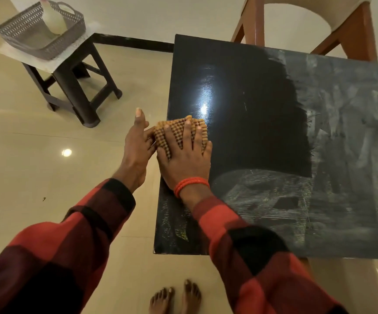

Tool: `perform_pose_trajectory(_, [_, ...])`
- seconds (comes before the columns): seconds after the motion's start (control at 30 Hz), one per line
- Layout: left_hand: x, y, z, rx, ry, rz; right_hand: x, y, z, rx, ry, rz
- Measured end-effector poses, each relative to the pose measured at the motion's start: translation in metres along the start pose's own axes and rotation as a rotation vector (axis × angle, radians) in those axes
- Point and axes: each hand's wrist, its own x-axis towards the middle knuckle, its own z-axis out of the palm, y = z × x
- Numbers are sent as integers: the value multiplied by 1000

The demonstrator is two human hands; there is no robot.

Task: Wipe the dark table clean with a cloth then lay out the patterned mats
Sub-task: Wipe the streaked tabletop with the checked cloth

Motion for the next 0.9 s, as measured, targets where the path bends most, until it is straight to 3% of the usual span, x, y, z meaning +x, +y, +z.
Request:
perform_pose_trajectory(0.33, [-11, -4, -11, 17, -28, -35, 97, 6, -7, -5, -131, 50])
perform_pose_trajectory(0.67, [-49, -14, -13, 132, -26, -14, -27, 20, -6, 0, -9, -42])
perform_pose_trajectory(0.9, [-67, -12, 7, 228, -79, 19, -43, 99, -30, -58, 2, 90])
